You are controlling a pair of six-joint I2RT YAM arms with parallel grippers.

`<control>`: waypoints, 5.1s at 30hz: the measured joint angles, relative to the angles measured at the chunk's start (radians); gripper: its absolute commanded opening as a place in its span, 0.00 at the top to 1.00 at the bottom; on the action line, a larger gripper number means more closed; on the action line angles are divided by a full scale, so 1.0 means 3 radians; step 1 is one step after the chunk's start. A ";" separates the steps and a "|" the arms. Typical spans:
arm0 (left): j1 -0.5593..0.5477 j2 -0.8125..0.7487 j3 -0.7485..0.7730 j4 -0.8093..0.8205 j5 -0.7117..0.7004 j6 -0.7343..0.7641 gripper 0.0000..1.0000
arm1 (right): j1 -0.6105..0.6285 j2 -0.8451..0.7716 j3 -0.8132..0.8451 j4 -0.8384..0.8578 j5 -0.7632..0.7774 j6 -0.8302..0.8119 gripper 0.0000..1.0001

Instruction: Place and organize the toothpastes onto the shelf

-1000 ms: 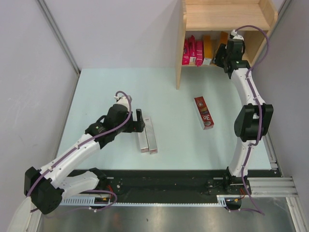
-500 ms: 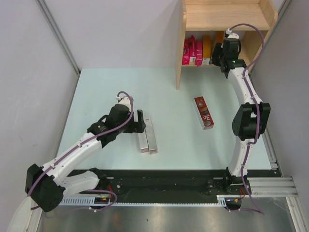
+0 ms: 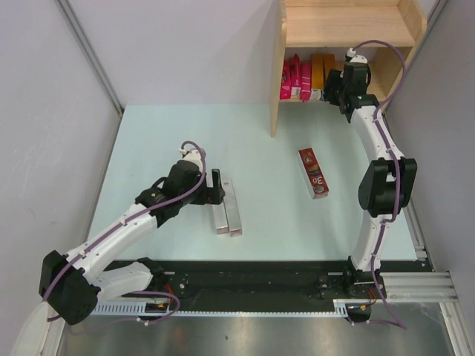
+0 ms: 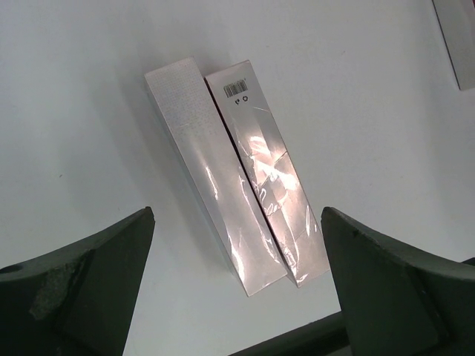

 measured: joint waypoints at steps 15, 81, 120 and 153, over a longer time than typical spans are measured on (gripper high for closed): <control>0.0000 0.0036 -0.0050 0.0056 0.0075 -0.0003 0.00 | -0.0013 -0.0395 -0.0455 -0.0010 -0.0015 0.0127 0.15; 0.0000 0.0146 -0.0081 0.0144 0.0336 -0.0066 0.00 | 0.0568 -0.1757 -0.3867 0.0498 0.0331 0.0450 0.09; 0.0013 0.0112 -0.0019 0.0576 0.1053 -0.0314 0.00 | 0.1540 -0.2831 -0.3872 0.0343 0.0135 0.0515 0.61; 0.0170 0.0310 -0.0468 0.2352 0.1778 -0.1357 0.25 | 0.3265 -0.3306 -0.3628 0.0010 0.0841 0.1031 0.59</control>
